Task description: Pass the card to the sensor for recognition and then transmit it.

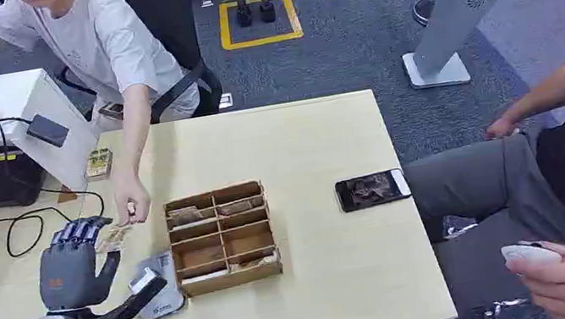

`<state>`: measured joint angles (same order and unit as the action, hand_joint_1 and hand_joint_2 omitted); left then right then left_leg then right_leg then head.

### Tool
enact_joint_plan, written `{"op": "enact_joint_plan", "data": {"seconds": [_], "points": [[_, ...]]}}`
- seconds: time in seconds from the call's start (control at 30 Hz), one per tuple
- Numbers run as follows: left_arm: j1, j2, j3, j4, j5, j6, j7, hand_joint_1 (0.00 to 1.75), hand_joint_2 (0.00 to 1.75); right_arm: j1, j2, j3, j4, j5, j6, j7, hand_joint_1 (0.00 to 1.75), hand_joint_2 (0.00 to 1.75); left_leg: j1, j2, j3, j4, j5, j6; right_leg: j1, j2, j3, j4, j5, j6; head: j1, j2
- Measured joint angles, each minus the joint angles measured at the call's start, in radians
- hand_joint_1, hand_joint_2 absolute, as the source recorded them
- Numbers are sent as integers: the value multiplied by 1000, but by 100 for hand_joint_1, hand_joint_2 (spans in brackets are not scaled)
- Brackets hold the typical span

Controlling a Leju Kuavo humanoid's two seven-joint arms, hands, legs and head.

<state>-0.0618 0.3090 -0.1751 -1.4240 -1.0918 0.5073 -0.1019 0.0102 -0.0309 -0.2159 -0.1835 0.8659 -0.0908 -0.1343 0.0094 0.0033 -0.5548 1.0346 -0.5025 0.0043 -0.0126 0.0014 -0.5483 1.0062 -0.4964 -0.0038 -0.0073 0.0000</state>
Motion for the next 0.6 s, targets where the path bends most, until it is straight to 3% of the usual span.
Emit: {"op": "enact_joint_plan", "data": {"seconds": [0.17, 0.33, 0.47, 0.6], "points": [[-5, -8, 8, 0, 32, -3, -14, 175, 175, 0, 0, 0, 0, 3, -11, 3, 0, 175, 0, 0, 0, 0, 0, 0, 0, 0, 0, 0, 0, 0, 0, 0], [-6, -26, 20, -1, 200, -34, -95, 175, 175, -1, 0, 0, 0, 6, -9, 9, 0, 175, 0, 0, 0, 0, 0, 0, 0, 0, 0, 0, 0, 0, 0, 0], [-6, -52, 35, -18, 362, -102, -145, 175, 175, -1, 0, 0, 0, 6, -10, 10, 0, 175, 0, 0, 0, 0, 0, 0, 0, 0, 0, 0, 0, 0, 0, 0], [-5, -85, 55, -37, 541, -252, -124, 175, 175, 0, 2, 0, 0, 6, -13, 13, 0, 175, 0, 0, 0, 0, 0, 0, 0, 0, 0, 0, 0, 0, 0, 0]]}}
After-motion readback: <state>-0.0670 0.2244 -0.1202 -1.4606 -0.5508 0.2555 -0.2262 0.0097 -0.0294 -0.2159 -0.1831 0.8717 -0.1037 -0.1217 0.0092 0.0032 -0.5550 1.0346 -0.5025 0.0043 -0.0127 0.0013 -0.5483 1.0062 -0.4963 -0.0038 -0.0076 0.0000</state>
